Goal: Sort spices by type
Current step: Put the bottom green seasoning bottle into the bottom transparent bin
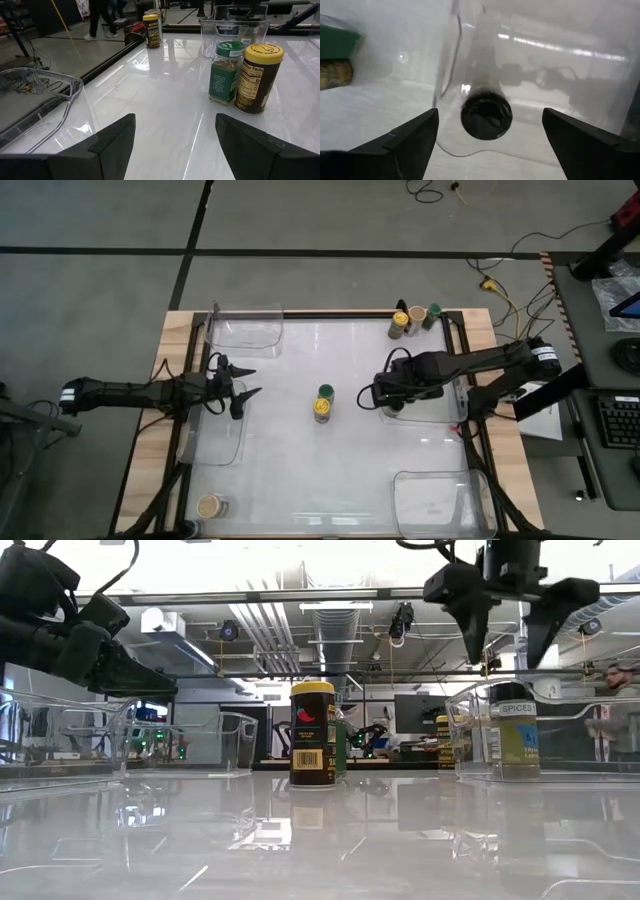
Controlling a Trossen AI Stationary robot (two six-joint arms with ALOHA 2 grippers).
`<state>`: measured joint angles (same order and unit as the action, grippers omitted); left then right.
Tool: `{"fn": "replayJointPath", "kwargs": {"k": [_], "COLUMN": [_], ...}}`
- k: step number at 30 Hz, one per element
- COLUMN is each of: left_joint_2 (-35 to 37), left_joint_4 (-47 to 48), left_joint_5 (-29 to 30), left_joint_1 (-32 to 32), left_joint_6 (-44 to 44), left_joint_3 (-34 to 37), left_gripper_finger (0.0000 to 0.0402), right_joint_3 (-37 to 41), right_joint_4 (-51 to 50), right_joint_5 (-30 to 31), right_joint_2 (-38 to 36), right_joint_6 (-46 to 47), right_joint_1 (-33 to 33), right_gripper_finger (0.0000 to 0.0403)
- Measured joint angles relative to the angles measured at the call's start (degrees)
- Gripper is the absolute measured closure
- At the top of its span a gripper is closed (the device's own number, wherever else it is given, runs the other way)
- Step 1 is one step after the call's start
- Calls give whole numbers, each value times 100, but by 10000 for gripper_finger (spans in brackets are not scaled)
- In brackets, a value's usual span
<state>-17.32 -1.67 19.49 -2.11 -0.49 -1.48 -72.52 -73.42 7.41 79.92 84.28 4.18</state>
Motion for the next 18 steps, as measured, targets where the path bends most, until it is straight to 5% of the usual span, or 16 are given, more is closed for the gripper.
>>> {"fn": "replayJointPath", "kwargs": {"k": [7, 18], "left_joint_2": [4, -3], "left_joint_4": [-2, -1], "left_joint_5": [0, 0], "left_joint_1": [-2, -1], "left_joint_6": [0, 0], "left_joint_3": [2, 0], "left_gripper_finger": [141, 141], "right_joint_3": [-617, -1137], "right_joint_4": [302, 2481], "right_joint_5": [711, 808], "right_joint_2": [118, 559], "right_joint_6": [-909, -4265], "right_joint_1": [-11, -35], "right_gripper_finger": [49, 55]}}
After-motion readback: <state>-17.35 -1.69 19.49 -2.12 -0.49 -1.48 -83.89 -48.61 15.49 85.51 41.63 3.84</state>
